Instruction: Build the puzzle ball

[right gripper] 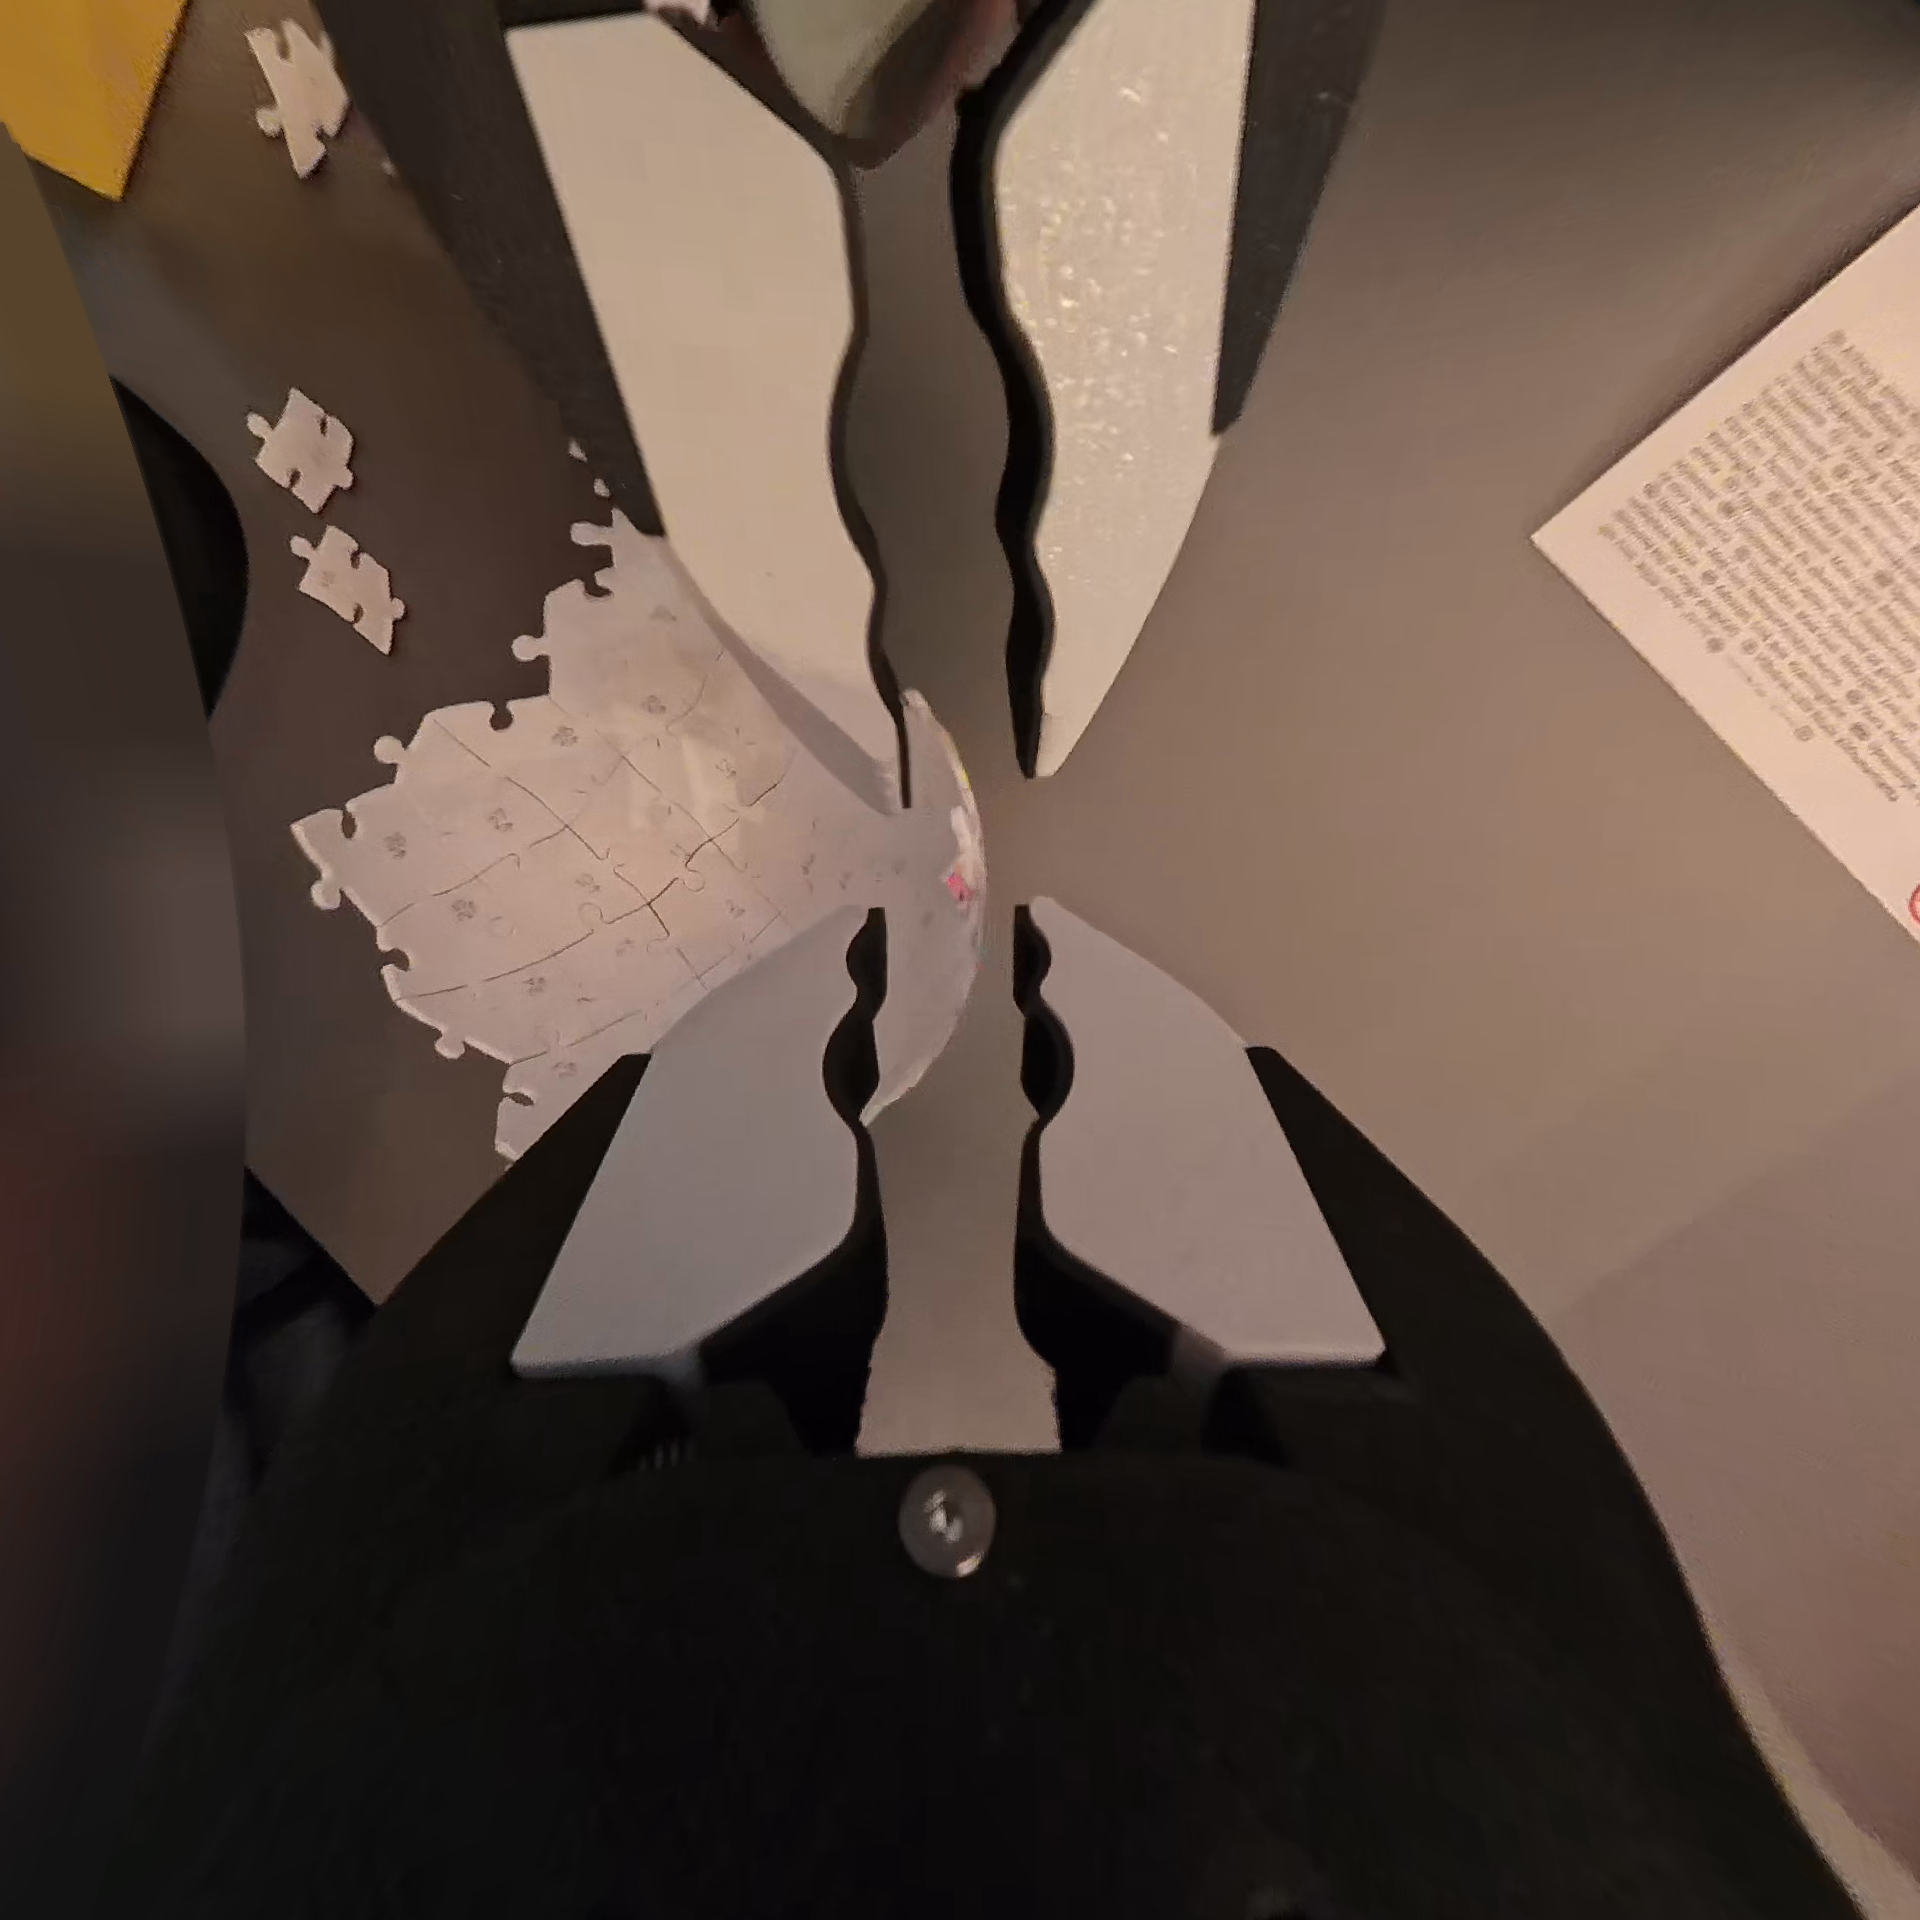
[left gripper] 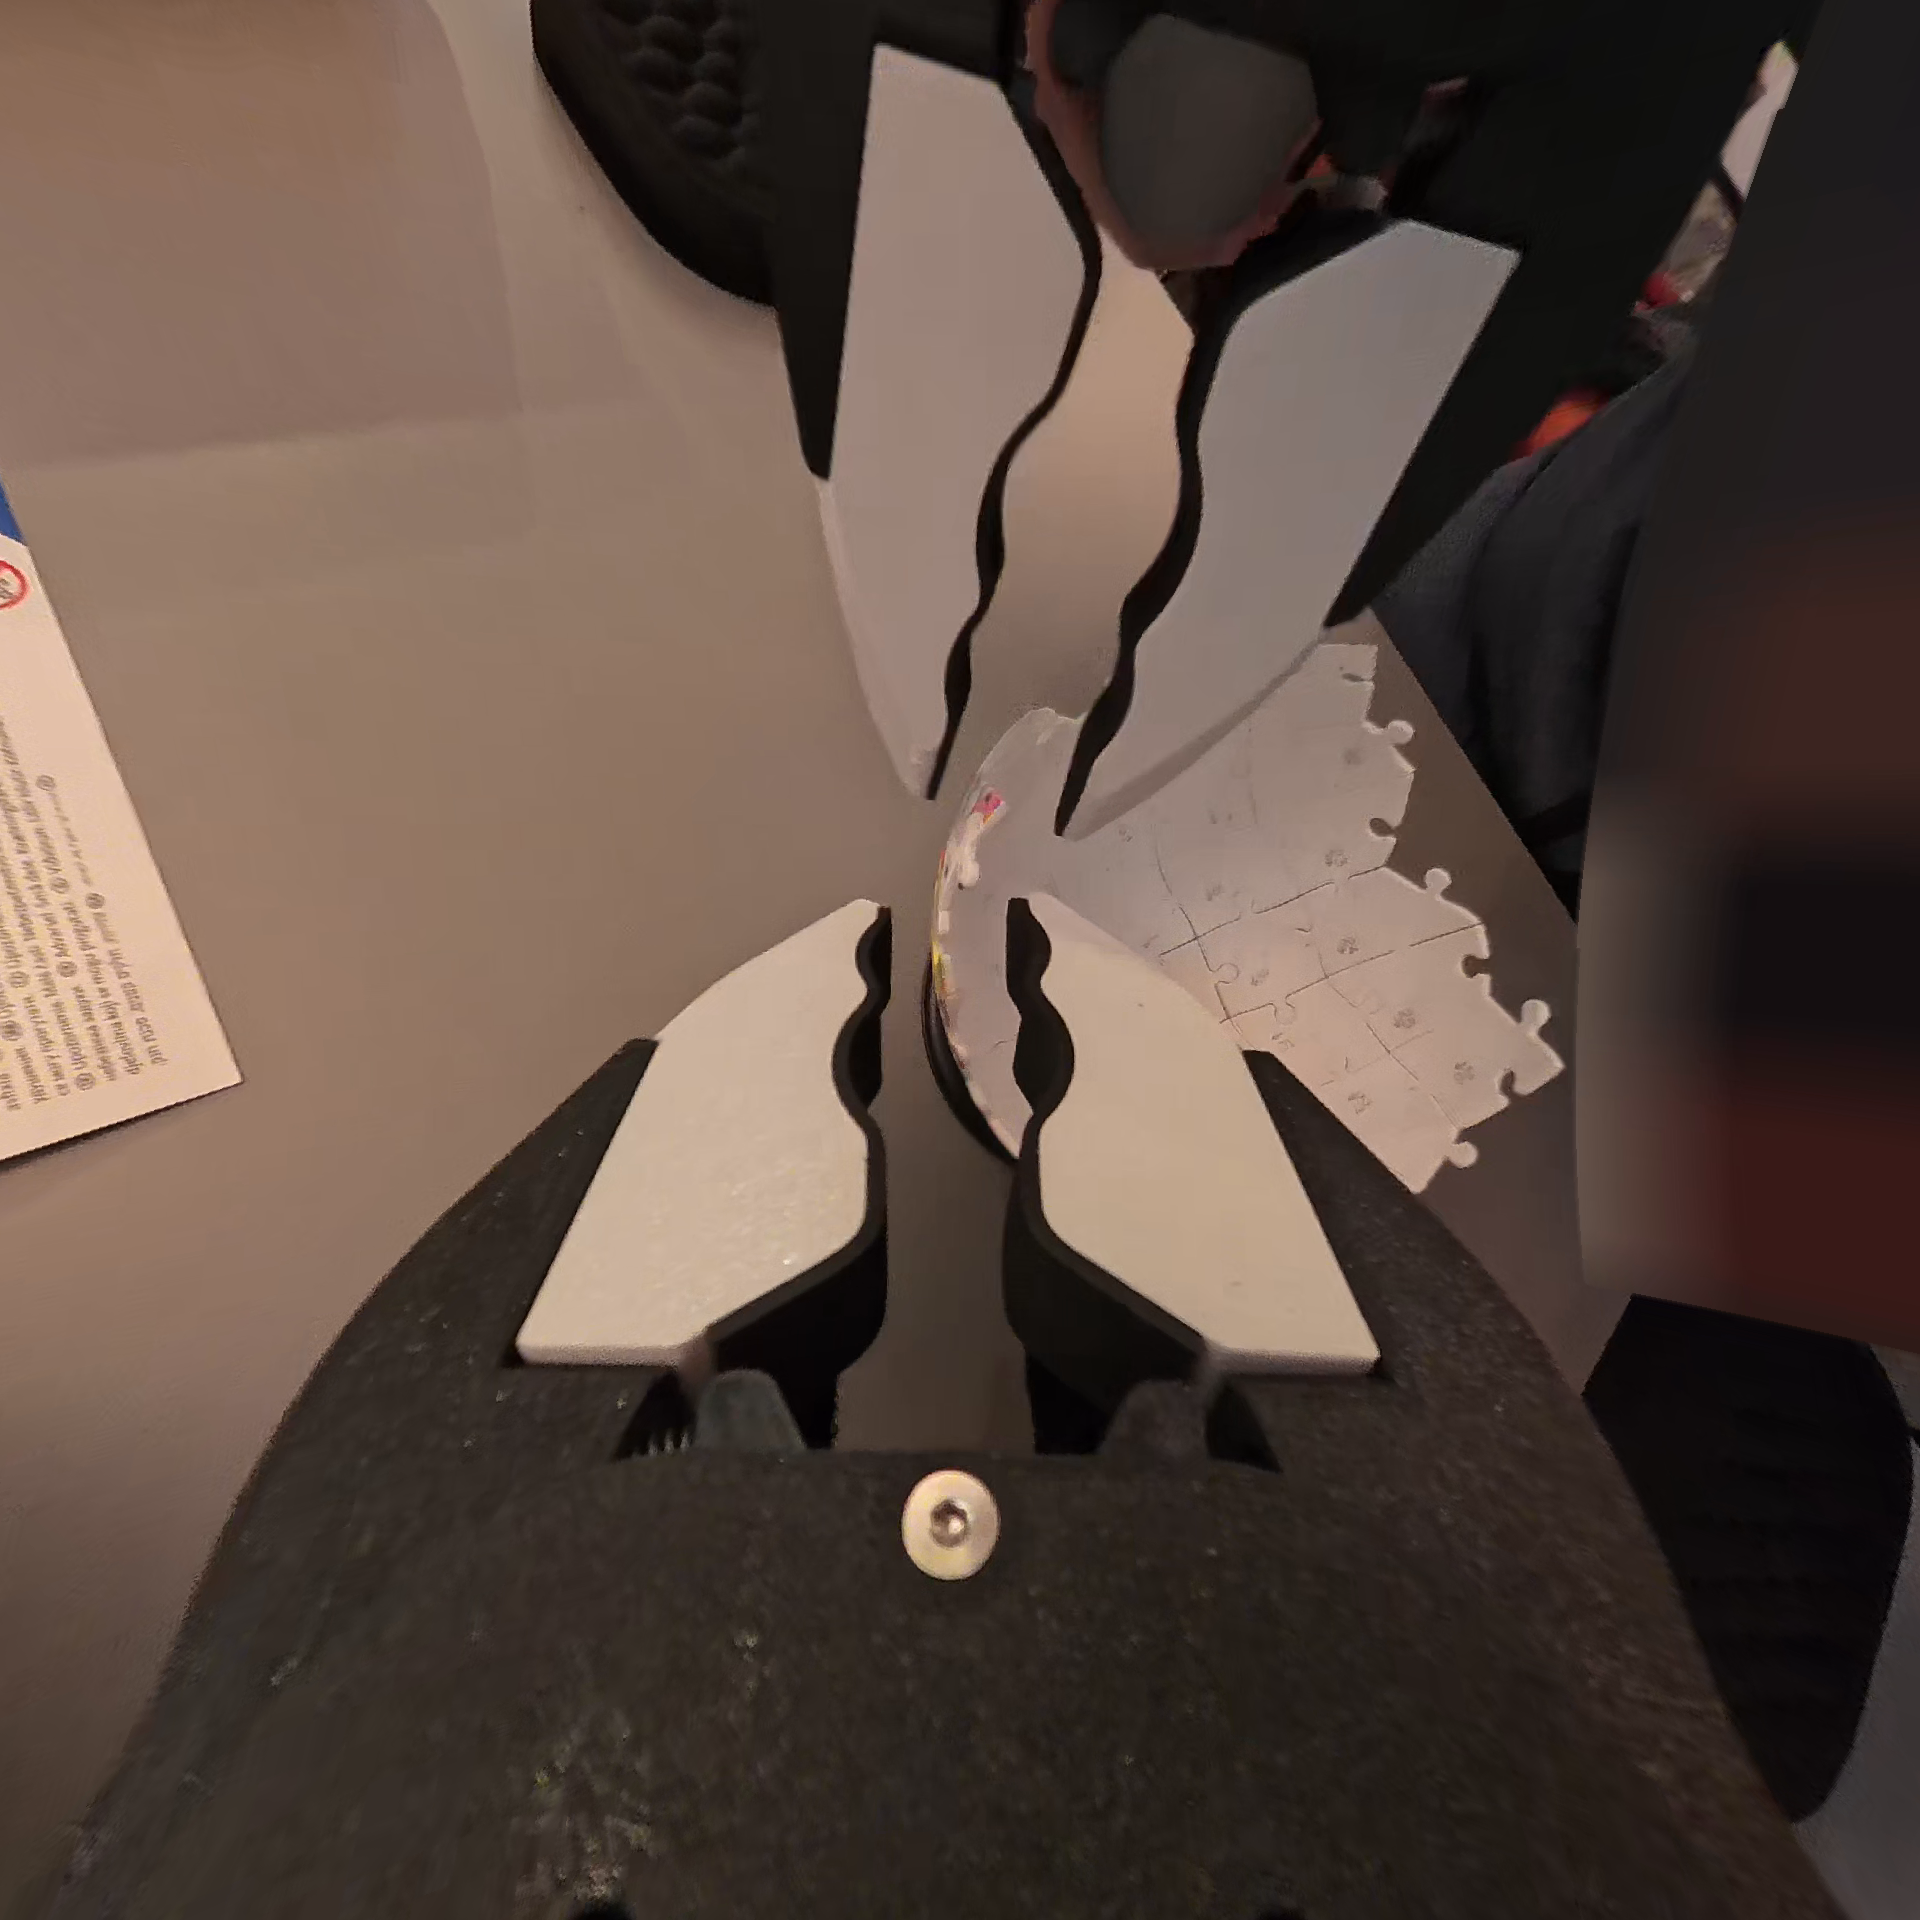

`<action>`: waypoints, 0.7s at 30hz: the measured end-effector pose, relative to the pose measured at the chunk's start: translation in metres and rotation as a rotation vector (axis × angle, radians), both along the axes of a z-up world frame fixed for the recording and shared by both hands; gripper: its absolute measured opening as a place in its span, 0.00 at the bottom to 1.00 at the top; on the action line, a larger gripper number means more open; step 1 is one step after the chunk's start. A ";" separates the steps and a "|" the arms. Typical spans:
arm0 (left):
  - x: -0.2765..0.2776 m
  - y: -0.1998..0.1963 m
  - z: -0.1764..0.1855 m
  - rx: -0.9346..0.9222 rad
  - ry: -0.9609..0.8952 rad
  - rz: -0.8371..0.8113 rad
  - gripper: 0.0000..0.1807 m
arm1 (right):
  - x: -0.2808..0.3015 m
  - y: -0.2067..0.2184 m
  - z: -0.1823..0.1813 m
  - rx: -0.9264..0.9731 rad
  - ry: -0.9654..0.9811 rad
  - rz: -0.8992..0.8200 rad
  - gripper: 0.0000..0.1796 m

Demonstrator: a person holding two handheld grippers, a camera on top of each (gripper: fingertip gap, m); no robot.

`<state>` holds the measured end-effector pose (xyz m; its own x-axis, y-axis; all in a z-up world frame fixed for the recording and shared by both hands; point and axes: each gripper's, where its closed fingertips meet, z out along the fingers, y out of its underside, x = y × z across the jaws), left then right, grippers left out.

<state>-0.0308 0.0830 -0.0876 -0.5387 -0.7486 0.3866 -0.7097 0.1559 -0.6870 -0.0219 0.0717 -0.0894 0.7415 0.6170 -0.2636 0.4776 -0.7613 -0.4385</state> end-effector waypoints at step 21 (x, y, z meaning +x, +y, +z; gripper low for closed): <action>-0.128 -0.046 0.106 0.229 -0.324 0.758 0.15 | 0.036 -0.069 0.029 0.576 0.474 0.035 0.17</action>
<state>-0.1589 0.0369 0.0186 0.0812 -0.9922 0.0950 -0.4528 -0.1216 -0.8833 0.0146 0.0023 -0.0607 0.6061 0.7753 -0.1776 0.1584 -0.3365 -0.9283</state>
